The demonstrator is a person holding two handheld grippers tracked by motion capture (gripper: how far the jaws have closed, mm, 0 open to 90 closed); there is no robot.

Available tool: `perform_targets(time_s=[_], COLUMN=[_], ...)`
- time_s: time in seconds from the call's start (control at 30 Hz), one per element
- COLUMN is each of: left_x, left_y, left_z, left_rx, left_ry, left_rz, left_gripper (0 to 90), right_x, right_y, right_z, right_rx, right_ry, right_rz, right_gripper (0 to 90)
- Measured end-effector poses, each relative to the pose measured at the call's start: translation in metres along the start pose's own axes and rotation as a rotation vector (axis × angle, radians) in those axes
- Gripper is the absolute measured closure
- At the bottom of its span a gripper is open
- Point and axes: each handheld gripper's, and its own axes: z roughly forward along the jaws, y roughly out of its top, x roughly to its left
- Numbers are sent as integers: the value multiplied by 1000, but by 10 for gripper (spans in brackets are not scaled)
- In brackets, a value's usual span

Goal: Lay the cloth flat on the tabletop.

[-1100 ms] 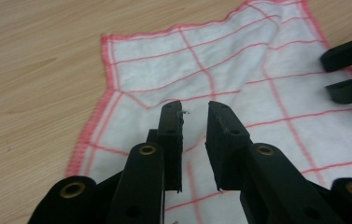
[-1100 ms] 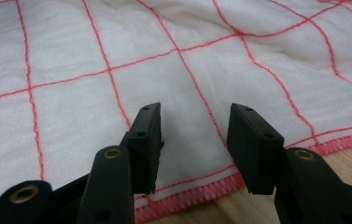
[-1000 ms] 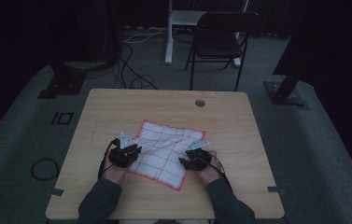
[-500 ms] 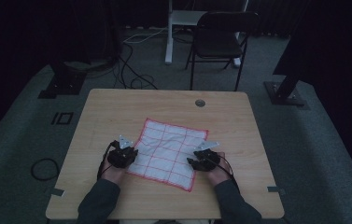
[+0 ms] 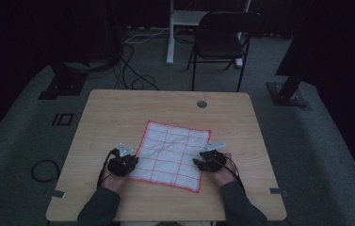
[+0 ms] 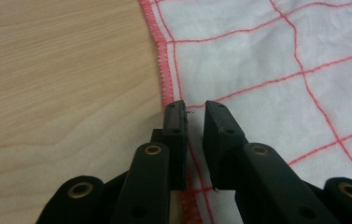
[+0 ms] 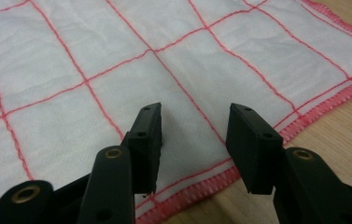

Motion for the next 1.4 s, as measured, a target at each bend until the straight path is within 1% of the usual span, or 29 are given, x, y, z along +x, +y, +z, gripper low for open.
perform_targets(time_s=[0.17,0.33,0.37,0.43,0.47,0.5,0.57,0.7,0.8,0.9,1.03,1.1,1.23,1.3,1.4], left_x=[-10,-22,-25,-30,-30,-34,-36,-33,-32,-30,-26,-23,-16,-13,-10], left_y=[-8,-15,-17,-19,-19,-20,-20,-19,-18,-16,-10,-6,2,5,8], left_z=[-7,-14,-15,-17,-17,-19,-19,-18,-17,-15,-13,-10,-4,-1,4], left_rx=[-2,-1,-1,2,2,6,7,8,7,-12,-38,-53,-78,-81,-73], left_ry=[-9,-23,-25,-31,-31,-39,-39,-54,-54,-55,-43,-42,-21,-18,5], left_rz=[7,21,18,28,28,41,46,39,38,33,12,-9,-42,-56,-58], left_gripper=[818,826,826,829,830,831,831,827,820,803,767,745,710,694,677], right_x=[-3,-6,-7,-8,-8,-10,-11,-12,-12,-12,-12,-12,-12,-12,-12], right_y=[0,-2,-2,-3,-3,-4,-5,-6,-7,-9,-11,-11,-12,-12,-12], right_z=[0,-1,-2,-2,-2,-3,-4,-6,-8,-9,-9,-9,-9,-9,-9], right_rx=[-3,-4,-3,-3,-3,-4,-1,8,11,5,-7,-9,-14,-16,-16], right_ry=[-5,-23,-24,-28,-28,-30,-31,-30,-34,-37,-36,-37,-37,-36,-37], right_rz=[7,16,17,19,19,25,28,28,25,32,43,46,48,48,49], right_gripper=[554,538,538,536,536,536,535,532,525,521,517,515,513,513,513])
